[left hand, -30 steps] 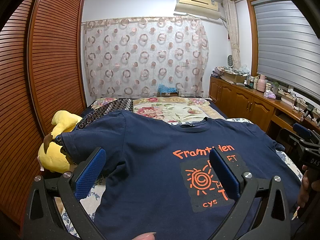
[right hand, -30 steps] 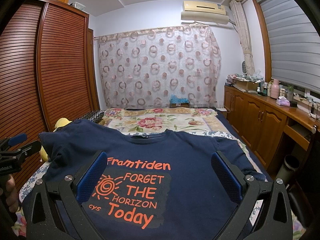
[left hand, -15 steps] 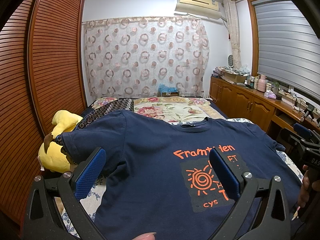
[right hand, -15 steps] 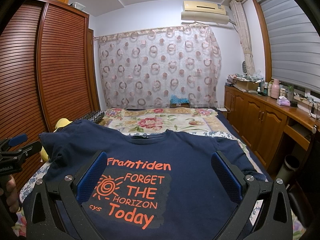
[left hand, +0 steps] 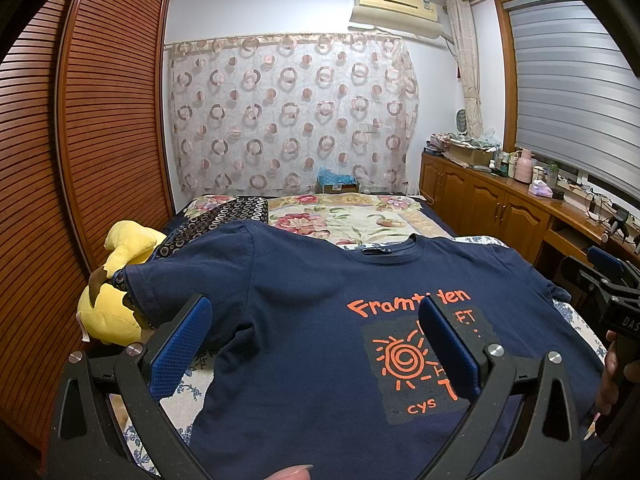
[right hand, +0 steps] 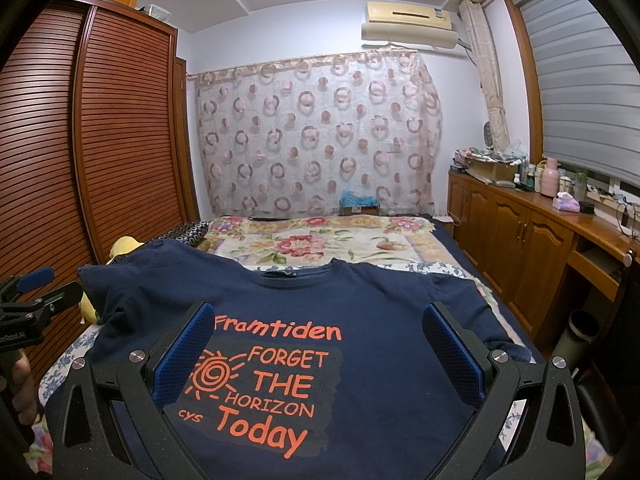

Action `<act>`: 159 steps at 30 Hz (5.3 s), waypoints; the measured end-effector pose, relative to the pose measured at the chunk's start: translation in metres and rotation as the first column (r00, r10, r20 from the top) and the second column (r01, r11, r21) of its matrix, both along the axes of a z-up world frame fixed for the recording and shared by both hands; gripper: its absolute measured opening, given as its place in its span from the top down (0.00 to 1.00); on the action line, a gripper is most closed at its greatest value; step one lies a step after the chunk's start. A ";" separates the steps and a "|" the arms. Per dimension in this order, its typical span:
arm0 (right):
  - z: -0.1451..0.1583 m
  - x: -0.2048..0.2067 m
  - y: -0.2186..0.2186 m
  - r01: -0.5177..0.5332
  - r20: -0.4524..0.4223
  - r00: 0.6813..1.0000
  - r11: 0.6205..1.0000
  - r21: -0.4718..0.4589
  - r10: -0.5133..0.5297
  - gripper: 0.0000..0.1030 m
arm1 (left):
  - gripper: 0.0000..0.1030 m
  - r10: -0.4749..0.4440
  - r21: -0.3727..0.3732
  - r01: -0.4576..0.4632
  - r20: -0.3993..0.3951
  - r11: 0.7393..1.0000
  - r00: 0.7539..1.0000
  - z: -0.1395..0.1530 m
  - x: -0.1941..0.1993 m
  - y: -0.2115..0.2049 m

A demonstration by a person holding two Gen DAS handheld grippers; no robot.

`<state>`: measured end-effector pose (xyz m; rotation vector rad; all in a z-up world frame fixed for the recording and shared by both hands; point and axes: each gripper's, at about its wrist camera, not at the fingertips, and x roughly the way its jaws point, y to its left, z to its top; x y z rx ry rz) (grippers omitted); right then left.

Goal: Fold small clothes

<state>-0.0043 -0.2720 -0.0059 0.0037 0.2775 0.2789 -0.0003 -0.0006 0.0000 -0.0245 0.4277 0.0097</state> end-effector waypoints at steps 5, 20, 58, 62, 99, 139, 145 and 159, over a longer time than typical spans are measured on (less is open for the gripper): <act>0.000 -0.001 0.000 -0.007 0.000 1.000 1.000 0.002 0.007 0.00 | 0.00 0.000 -0.002 0.000 -0.004 1.000 1.000 0.003 0.002 0.009; -0.005 0.009 0.009 -0.086 -0.032 0.996 0.996 -0.011 0.085 0.00 | 0.00 0.071 -0.004 -0.071 -0.076 0.997 0.995 -0.028 0.025 0.077; -0.005 0.095 0.039 -0.345 -0.158 0.932 0.931 -0.118 0.325 0.00 | 0.33 0.053 -0.107 -0.084 -0.266 0.991 0.962 -0.042 0.105 0.218; -0.007 0.094 0.040 -0.348 -0.162 0.931 0.930 -0.117 0.328 0.00 | 0.49 0.029 -0.142 -0.070 -0.275 0.987 0.961 -0.048 0.108 0.222; -0.013 0.085 0.029 -0.264 -0.146 0.956 0.963 -0.051 0.254 0.00 | 0.98 -0.267 -0.012 0.269 -0.170 0.963 0.948 0.030 0.158 0.066; -0.014 0.197 0.140 -0.588 -0.335 0.770 0.808 -0.040 0.544 0.40 | 0.34 -0.146 -0.087 0.133 -0.165 0.987 0.975 -0.028 0.075 0.126; -0.024 0.212 0.169 -0.647 -0.381 0.714 0.761 -0.041 0.587 0.56 | 0.33 -0.137 -0.092 0.123 -0.174 0.988 0.975 -0.037 0.072 0.129; -0.017 0.235 0.158 -0.621 -0.366 0.750 0.777 -0.104 0.551 0.97 | 0.33 -0.140 -0.102 0.123 -0.181 0.987 0.973 -0.050 0.065 0.129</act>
